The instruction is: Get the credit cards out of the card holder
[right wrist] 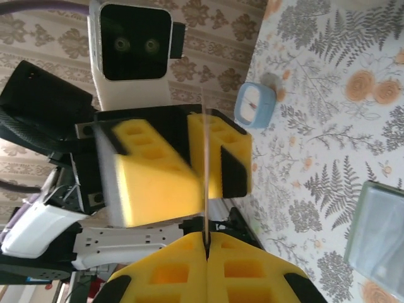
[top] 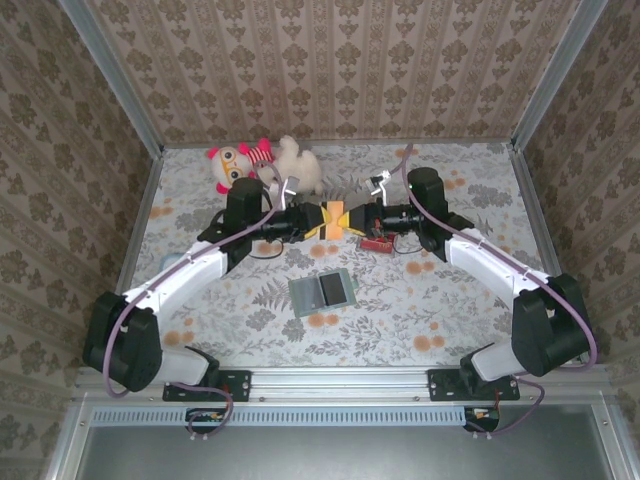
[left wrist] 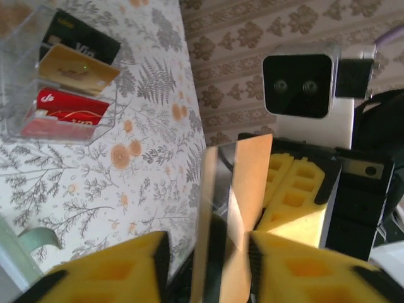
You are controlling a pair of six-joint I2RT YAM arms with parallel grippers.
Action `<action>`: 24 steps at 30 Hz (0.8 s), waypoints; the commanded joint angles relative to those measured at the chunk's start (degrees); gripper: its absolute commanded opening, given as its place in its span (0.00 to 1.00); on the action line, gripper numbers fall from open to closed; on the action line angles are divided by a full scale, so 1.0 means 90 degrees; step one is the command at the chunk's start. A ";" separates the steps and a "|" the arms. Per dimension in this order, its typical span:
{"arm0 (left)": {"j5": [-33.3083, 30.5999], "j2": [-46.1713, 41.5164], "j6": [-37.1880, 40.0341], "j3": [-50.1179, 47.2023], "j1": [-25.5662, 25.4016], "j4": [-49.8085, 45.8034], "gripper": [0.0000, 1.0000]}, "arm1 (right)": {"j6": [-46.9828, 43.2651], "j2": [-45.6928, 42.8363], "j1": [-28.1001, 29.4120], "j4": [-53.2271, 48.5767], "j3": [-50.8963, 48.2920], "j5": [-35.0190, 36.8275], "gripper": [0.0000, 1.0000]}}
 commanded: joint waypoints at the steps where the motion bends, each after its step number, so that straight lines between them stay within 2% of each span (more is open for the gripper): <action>1: 0.0361 0.0172 -0.0200 0.0183 0.0043 0.0646 0.13 | 0.0554 0.0103 -0.0052 0.0667 0.0256 -0.0329 0.02; 4: 0.0328 0.0261 -0.0363 0.0190 0.0042 0.0936 0.04 | 0.1068 0.0244 -0.0052 0.1255 0.0282 -0.0225 0.16; 6: 0.0291 0.0295 -0.0546 0.0146 0.0037 0.1242 0.02 | 0.1234 0.0331 -0.0053 0.1413 0.0343 -0.0103 0.21; 11: 0.0140 0.0351 -0.0832 0.0085 0.0031 0.1584 0.00 | 0.1662 0.0512 -0.0045 0.1917 0.0388 0.0117 0.21; 15: 0.0035 0.0344 -0.0852 0.0034 0.0032 0.1530 0.01 | 0.1665 0.0508 -0.0048 0.1965 0.0350 0.0242 0.14; 17: -0.0055 0.0321 -0.0818 0.0006 0.0060 0.1367 0.08 | 0.1429 0.0486 -0.0063 0.1757 0.0395 0.0262 0.06; 19: -0.0234 0.0256 -0.0660 -0.0007 0.0117 0.0986 0.18 | 0.0838 0.0423 -0.0089 0.1006 0.0547 0.0409 0.02; 22: -0.0859 0.0024 -0.0061 0.0052 0.0253 -0.0299 0.38 | -0.0708 0.0255 -0.0147 -0.0834 0.0995 0.1042 0.00; 24: -0.1564 -0.0161 0.0437 0.0124 0.0313 -0.1395 0.53 | -0.1678 0.0178 -0.0190 -0.1796 0.1267 0.1601 0.00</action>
